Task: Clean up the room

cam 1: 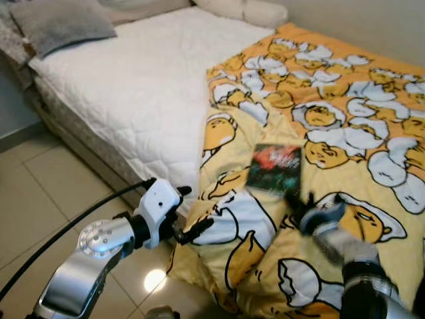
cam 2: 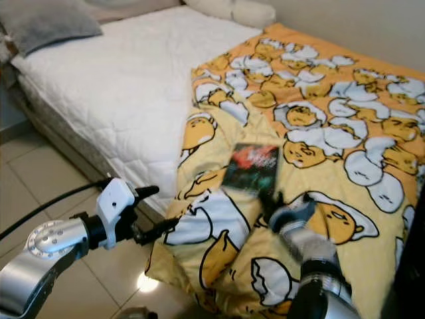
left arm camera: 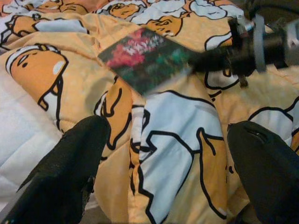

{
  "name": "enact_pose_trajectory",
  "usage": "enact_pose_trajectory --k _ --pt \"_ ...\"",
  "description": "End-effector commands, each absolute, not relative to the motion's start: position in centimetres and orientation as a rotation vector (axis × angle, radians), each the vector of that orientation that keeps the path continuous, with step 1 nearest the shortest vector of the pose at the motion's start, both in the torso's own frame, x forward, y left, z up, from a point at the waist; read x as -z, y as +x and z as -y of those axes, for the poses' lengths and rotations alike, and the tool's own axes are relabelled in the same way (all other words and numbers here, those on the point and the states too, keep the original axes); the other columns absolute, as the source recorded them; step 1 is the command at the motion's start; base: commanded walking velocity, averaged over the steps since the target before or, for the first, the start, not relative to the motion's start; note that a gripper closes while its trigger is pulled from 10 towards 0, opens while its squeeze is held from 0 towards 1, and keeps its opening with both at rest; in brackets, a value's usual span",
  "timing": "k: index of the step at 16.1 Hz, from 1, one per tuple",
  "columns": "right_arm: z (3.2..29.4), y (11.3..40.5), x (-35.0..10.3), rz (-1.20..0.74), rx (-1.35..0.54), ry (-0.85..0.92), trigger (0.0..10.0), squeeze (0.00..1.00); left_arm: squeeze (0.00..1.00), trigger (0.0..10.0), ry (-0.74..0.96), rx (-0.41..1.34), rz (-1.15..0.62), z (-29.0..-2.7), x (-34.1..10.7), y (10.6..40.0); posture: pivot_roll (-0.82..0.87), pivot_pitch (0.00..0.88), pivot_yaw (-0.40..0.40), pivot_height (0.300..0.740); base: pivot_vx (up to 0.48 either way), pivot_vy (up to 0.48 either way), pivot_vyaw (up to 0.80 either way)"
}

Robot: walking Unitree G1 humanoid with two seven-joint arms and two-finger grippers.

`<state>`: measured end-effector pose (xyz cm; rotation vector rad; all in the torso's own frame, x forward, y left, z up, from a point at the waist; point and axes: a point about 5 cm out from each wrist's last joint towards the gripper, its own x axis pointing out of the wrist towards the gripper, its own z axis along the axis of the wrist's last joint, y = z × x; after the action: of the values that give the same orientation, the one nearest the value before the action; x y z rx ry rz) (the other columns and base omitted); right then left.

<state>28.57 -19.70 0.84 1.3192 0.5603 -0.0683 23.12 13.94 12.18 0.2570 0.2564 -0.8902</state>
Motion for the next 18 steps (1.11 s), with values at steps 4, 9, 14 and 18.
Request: enact_pose_trajectory --k 4,9,14,18 --pt "18.6 30.1 -1.6 -0.538 0.057 1.163 10.0 0.00 0.69 10.0 0.276 0.906 -0.238 -13.5 -12.3 23.6 0.17 0.000 -0.058 0.740 0.000 0.000 0.00" --pt "18.3 32.1 -3.4 -0.456 0.061 1.166 10.0 1.00 0.67 10.0 0.280 0.900 -0.237 -13.4 -12.3 23.5 0.18 0.000 -0.072 0.740 0.000 0.000 0.00" --pt "18.1 32.9 -3.6 -0.394 0.130 1.216 10.0 1.00 0.64 10.0 0.274 0.890 -0.238 -13.4 -12.2 23.6 0.18 0.000 -0.071 0.740 0.000 0.000 0.00" --pt "17.2 33.8 -4.4 -0.325 0.163 1.249 10.0 1.00 0.64 10.0 0.275 0.886 -0.236 -13.3 -12.2 23.7 0.19 0.000 -0.072 0.740 0.000 0.000 0.00"
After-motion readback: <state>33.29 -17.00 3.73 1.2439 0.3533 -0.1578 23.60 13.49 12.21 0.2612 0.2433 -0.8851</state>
